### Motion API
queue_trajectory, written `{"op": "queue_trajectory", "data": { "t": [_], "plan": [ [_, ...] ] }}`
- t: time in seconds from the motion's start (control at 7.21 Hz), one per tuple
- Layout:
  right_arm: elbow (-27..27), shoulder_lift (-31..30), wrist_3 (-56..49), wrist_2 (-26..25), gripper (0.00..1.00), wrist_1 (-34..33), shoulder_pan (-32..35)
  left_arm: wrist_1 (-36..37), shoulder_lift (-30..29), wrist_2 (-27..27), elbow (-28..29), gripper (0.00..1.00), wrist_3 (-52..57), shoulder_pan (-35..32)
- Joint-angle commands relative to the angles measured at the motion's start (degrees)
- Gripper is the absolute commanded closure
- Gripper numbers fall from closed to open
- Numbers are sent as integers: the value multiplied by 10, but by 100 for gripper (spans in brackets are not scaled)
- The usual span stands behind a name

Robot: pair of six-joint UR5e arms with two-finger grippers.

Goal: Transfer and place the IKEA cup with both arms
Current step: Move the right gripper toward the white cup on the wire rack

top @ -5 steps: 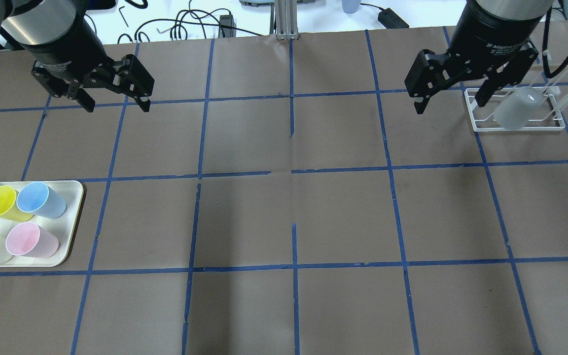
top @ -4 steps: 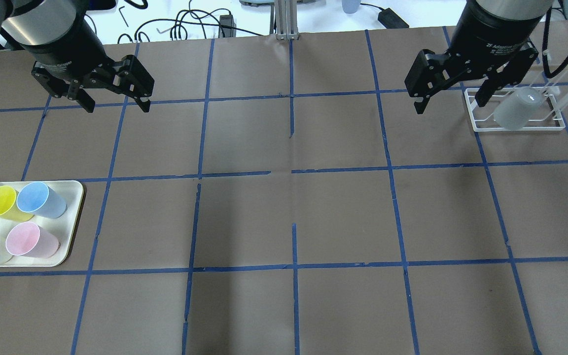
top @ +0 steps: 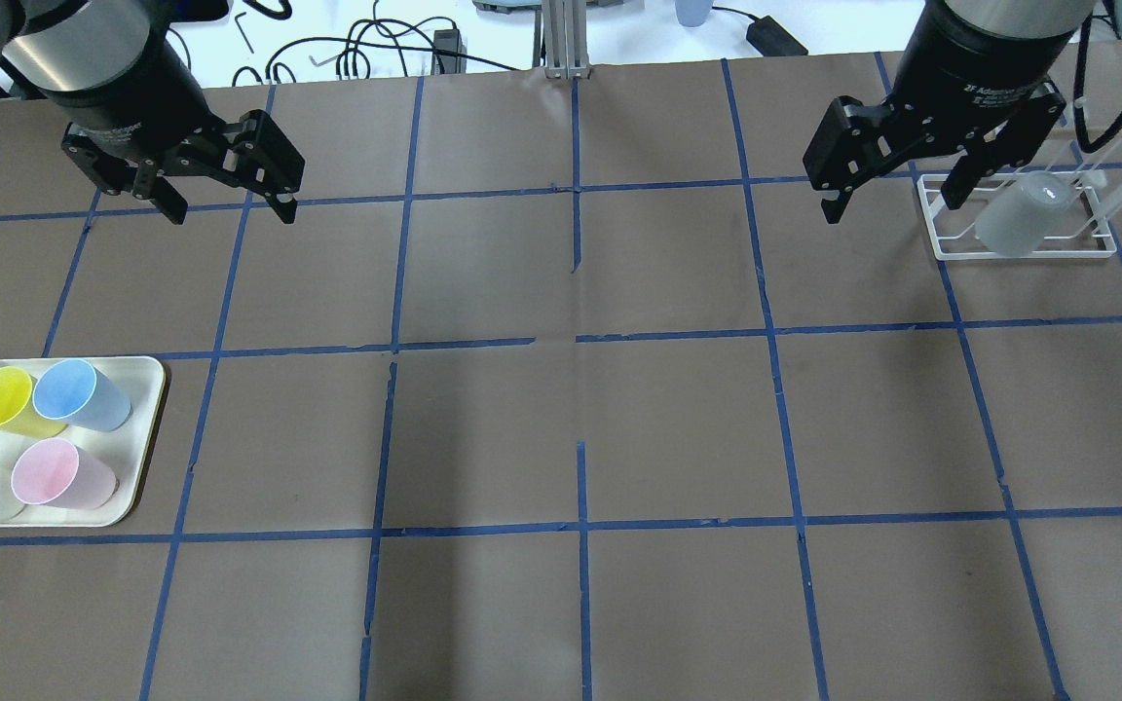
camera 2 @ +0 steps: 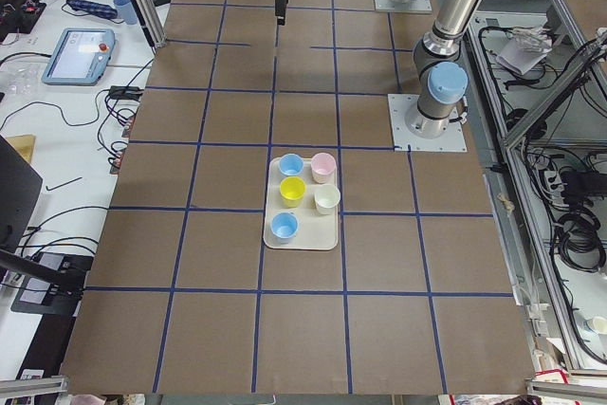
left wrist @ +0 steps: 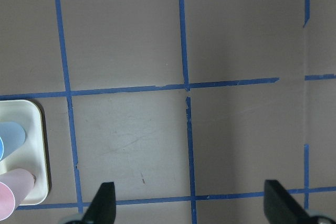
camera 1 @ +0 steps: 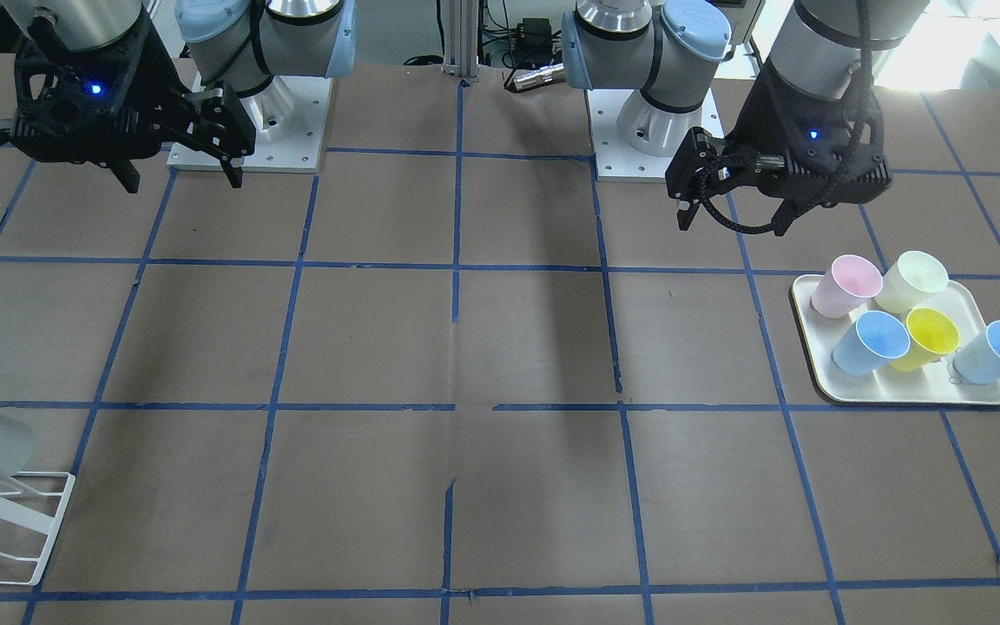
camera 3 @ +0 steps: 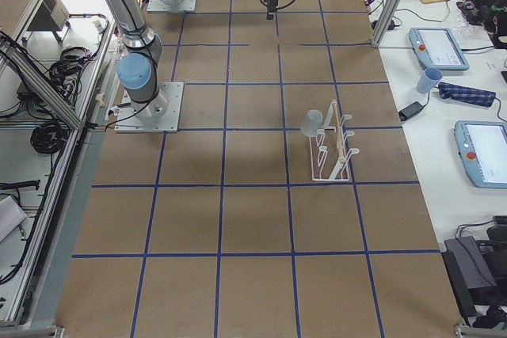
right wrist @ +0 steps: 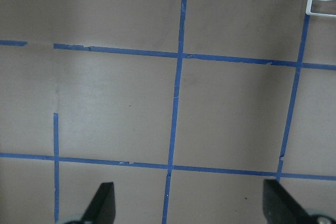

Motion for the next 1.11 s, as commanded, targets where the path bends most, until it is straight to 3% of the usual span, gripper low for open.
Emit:
{"op": "queue_trajectory", "data": {
  "t": [0.0,0.56,0.97],
  "plan": [
    [1,2,-16,0,0,-23,-27,-4,-6,1,12,0,0,1],
    [6,41,-62,-1,0,-130,-111,-8,0,1,8,0,8,2],
    [-16,95,-103,-1,0,-139,-175,-3,0,1,6,0,9,2]
  ]
}}
